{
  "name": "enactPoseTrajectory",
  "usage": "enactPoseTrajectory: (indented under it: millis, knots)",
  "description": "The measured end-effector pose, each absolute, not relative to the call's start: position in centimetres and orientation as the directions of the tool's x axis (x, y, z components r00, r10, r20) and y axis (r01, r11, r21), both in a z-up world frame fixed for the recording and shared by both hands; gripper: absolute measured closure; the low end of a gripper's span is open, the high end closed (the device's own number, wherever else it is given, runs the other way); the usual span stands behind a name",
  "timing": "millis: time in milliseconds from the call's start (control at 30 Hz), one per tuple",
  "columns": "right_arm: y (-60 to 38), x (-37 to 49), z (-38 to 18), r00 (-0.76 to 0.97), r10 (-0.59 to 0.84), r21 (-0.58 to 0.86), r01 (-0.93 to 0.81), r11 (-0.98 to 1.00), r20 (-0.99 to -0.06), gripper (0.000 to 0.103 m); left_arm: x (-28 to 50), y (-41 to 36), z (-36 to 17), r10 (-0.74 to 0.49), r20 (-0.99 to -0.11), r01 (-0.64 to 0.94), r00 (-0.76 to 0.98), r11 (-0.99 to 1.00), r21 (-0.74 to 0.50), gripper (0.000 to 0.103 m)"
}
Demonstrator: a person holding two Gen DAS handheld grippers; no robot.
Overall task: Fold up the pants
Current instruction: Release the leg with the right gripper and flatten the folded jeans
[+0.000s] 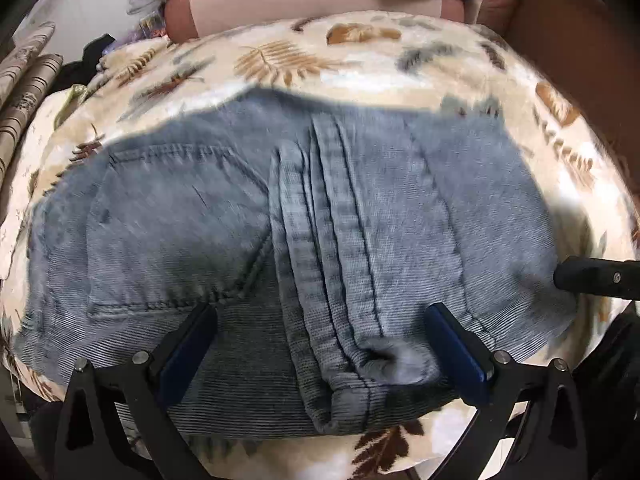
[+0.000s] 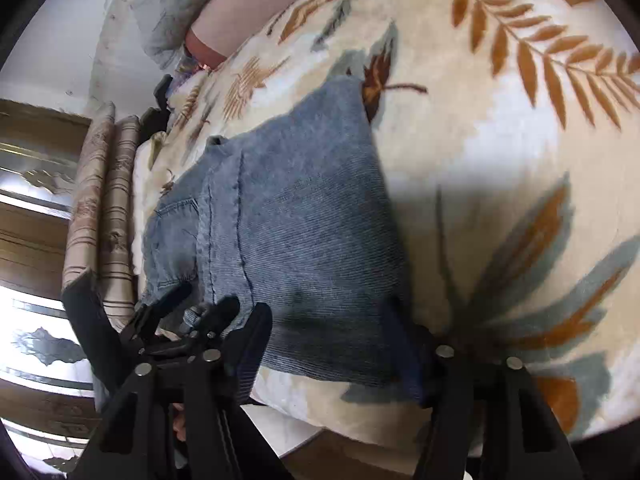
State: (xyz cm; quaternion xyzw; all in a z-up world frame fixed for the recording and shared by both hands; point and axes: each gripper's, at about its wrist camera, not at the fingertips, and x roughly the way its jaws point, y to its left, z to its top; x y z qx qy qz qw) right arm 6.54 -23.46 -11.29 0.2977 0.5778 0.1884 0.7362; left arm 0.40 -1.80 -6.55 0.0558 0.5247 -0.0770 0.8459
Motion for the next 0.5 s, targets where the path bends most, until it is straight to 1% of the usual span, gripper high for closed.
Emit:
enactPoseTrajectory:
  millis: [67, 100, 133, 200, 233, 300, 333, 367, 400, 433, 500]
  knots:
    - [-24.1, 7.5, -8.9, 0.315, 0.601, 0.642, 0.035, 0.766, -0.734, 0.042, -0.1, -1.5, -4.9, -0.086, -0.859, 0.187, 0.504, 0.982, 0.011, 0.0]
    - [-24.3, 8.4, -8.0, 0.334, 0.61, 0.653, 0.025, 0.757, -0.719, 0.042, 0.1, -1.5, -4.9, -0.101, -0.859, 0.199, 0.502, 0.98, 0.001, 0.0]
    - [-24.4, 9.5, -7.4, 0.341, 0.637, 0.683, 0.019, 0.731, -0.691, 0.042, 0.3, -1.7, -5.6, -0.11, -0.874, 0.217, 0.474, 0.976, -0.005, 0.0]
    - [-24.2, 11.7, -7.0, 0.35, 0.679, 0.727, 0.01, 0.686, -0.645, 0.041, 1.2, -2.0, -8.3, -0.062, -0.917, 0.227, 0.394, 0.973, 0.032, 0.0]
    - [-23.6, 13.4, -7.3, 0.351, 0.688, 0.736, 0.002, 0.677, -0.635, 0.04, 0.9, -1.7, -8.3, -0.078, -0.902, 0.222, 0.426, 0.975, 0.021, 0.0]
    - [-23.4, 16.7, -9.6, 0.349, 0.661, 0.719, 0.055, 0.693, -0.664, 0.036, 0.7, -1.4, -8.0, -0.08, -0.899, 0.218, 0.43, 0.976, 0.017, 0.0]
    - [-23.5, 18.1, -11.8, 0.33, 0.623, 0.687, 0.125, 0.716, -0.709, 0.034, 0.5, -1.4, -8.0, -0.082, -0.902, 0.219, 0.424, 0.976, 0.015, 0.0]
    - [-23.8, 19.0, -13.9, 0.305, 0.641, 0.704, 0.182, 0.687, -0.704, 0.034, 0.6, -1.2, -7.9, -0.085, -0.904, 0.22, 0.419, 0.976, 0.01, 0.0]
    - [-24.3, 18.9, -14.1, 0.331, 0.651, 0.725, 0.206, 0.657, -0.683, 0.034, 0.6, -1.1, -7.8, -0.086, -0.906, 0.222, 0.415, 0.975, 0.009, 0.0]
    - [-24.6, 18.1, -12.8, 0.357, 0.65, 0.734, 0.195, 0.65, -0.671, 0.034, 0.5, -0.9, -7.6, -0.089, -0.906, 0.224, 0.413, 0.975, 0.006, 0.0]
    - [-24.2, 16.3, -10.6, 0.382, 0.612, 0.696, 0.133, 0.705, -0.693, 0.034, -0.2, -0.7, -7.3, -0.091, -0.906, 0.221, 0.413, 0.975, 0.003, 0.0]
